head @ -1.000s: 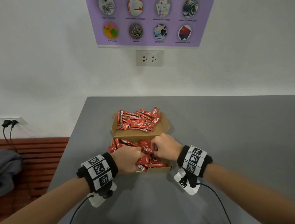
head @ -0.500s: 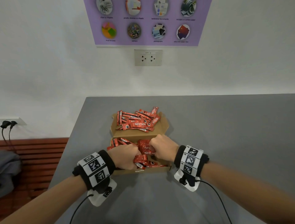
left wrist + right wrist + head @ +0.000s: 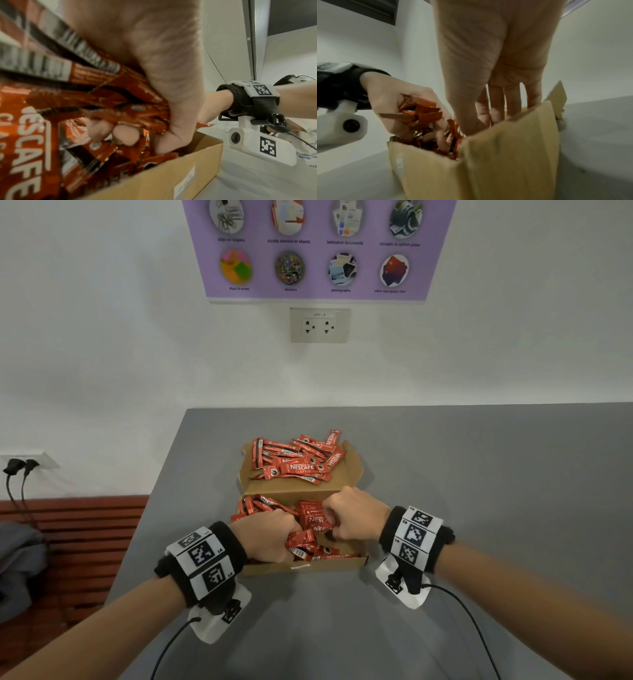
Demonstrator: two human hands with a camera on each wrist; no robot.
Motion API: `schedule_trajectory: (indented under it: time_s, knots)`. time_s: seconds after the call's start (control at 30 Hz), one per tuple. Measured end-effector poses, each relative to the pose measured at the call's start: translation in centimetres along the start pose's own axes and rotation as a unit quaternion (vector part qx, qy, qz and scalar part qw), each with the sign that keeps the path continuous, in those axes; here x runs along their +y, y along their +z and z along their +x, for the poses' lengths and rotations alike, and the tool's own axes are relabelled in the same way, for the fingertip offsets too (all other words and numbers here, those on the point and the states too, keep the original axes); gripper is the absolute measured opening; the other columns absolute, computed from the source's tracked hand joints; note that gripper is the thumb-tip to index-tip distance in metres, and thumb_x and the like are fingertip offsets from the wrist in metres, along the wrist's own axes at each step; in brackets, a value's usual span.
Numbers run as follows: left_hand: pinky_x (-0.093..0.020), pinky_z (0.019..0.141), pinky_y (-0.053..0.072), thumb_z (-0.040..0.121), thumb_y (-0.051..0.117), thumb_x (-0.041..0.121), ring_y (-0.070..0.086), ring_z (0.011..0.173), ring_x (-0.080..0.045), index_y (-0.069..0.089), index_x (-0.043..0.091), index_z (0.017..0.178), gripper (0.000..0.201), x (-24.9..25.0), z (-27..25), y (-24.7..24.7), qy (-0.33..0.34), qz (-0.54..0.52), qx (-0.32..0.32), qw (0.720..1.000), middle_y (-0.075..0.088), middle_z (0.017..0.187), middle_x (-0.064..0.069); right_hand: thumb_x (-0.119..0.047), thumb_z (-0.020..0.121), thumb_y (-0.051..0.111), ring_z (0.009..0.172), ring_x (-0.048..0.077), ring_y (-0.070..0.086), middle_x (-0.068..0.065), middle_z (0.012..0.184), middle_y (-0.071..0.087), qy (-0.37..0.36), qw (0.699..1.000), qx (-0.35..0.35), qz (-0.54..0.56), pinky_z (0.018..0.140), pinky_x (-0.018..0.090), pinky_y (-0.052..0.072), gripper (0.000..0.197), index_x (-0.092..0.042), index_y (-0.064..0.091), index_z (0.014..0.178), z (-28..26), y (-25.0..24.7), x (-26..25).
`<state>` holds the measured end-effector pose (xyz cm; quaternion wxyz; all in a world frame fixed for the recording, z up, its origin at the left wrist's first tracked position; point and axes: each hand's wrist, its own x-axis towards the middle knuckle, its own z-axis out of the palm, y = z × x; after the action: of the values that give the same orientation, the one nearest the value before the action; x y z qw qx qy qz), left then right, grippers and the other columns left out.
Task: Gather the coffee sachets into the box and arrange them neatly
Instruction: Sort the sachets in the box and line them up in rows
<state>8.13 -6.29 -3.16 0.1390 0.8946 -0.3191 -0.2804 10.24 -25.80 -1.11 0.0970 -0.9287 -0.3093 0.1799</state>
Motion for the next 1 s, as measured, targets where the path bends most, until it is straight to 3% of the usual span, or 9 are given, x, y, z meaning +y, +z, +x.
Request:
schedule_trajectory:
  time_s: [0.1,0.23,0.5,0.63,0.73,0.8,0.9,1.0]
  knots:
    - [-0.022,0.076,0.048,0.088,0.056,0.027,0.060,0.080,-0.012,0.058,0.018,0.082,0.011,0.3,-0.1,-0.2,0.001,0.001,0.002,1.000,0.065,0.091,0.001,-0.014,0.074,0.066,0.062,0.012,0.048,-0.003,0.070,0.055,-0.001,1.000,0.001,0.002,0.053,0.023,0.038,0.008,-0.013,0.058,0.074,-0.1,0.1,0.1]
    - [-0.012,0.068,0.036,0.089,0.056,0.023,0.055,0.076,-0.008,0.054,0.022,0.080,0.010,0.6,-0.4,-0.3,0.001,-0.001,0.007,1.000,0.064,0.091,0.000,-0.017,0.073,0.068,0.062,0.011,0.051,-0.002,0.072,0.061,0.001,1.000,-0.001,0.014,0.058,0.026,0.045,0.008,-0.013,0.060,0.073,-0.1,-0.2,0.2]
    - [-0.018,0.075,0.045,0.090,0.056,0.032,0.059,0.078,-0.007,0.060,0.019,0.088,0.014,0.5,-0.4,-0.3,-0.010,-0.004,0.017,1.000,0.065,0.092,0.005,-0.008,0.076,0.065,0.068,0.015,0.053,0.004,0.080,0.067,0.002,1.000,0.000,-0.023,0.063,0.029,0.048,0.004,-0.008,0.066,0.079,0.2,0.3,0.0]
    - [-0.021,0.069,0.046,0.089,0.054,0.033,0.058,0.076,-0.008,0.059,0.019,0.091,0.015,1.7,-0.2,-1.1,-0.069,0.017,0.152,0.986,0.064,0.091,0.007,-0.009,0.078,0.065,0.076,0.020,0.062,0.005,0.083,0.068,-0.007,1.000,-0.013,-0.017,0.069,0.033,0.053,0.005,-0.009,0.069,0.081,0.5,0.2,0.3]
    - [-0.023,0.072,0.045,0.084,0.058,0.031,0.060,0.087,-0.014,0.059,0.020,0.103,0.022,2.6,0.4,-1.5,-0.089,0.046,0.233,0.967,0.064,0.100,0.006,-0.012,0.081,0.064,0.076,0.024,0.062,0.009,0.085,0.066,-0.005,1.000,-0.004,-0.028,0.068,0.036,0.054,0.008,-0.005,0.064,0.085,0.8,0.3,0.5]
    - [-0.026,0.073,0.048,0.082,0.060,0.033,0.062,0.087,-0.017,0.061,0.020,0.103,0.024,2.9,1.0,-1.3,-0.099,0.038,0.234,0.966,0.065,0.099,0.005,-0.015,0.082,0.064,0.076,0.026,0.062,0.011,0.088,0.064,0.001,0.999,0.003,-0.042,0.069,0.038,0.054,0.013,-0.004,0.061,0.089,0.9,0.5,0.6]
    - [-0.029,0.069,0.050,0.083,0.061,0.043,0.063,0.078,-0.017,0.059,0.020,0.086,0.023,2.9,2.0,-0.6,-0.119,0.028,0.207,0.971,0.066,0.088,0.003,-0.012,0.083,0.062,0.077,0.026,0.061,0.012,0.088,0.063,-0.002,0.999,0.007,-0.053,0.067,0.036,0.052,0.010,-0.003,0.061,0.088,0.7,0.5,0.6]
    - [-0.033,0.072,0.051,0.085,0.059,0.037,0.063,0.079,-0.020,0.060,0.018,0.086,0.019,2.8,2.4,0.0,-0.134,0.033,0.182,0.974,0.066,0.087,0.003,-0.010,0.083,0.061,0.076,0.025,0.060,0.011,0.087,0.063,-0.004,0.999,0.008,-0.050,0.066,0.035,0.051,0.007,-0.004,0.061,0.085,0.5,0.5,0.7]
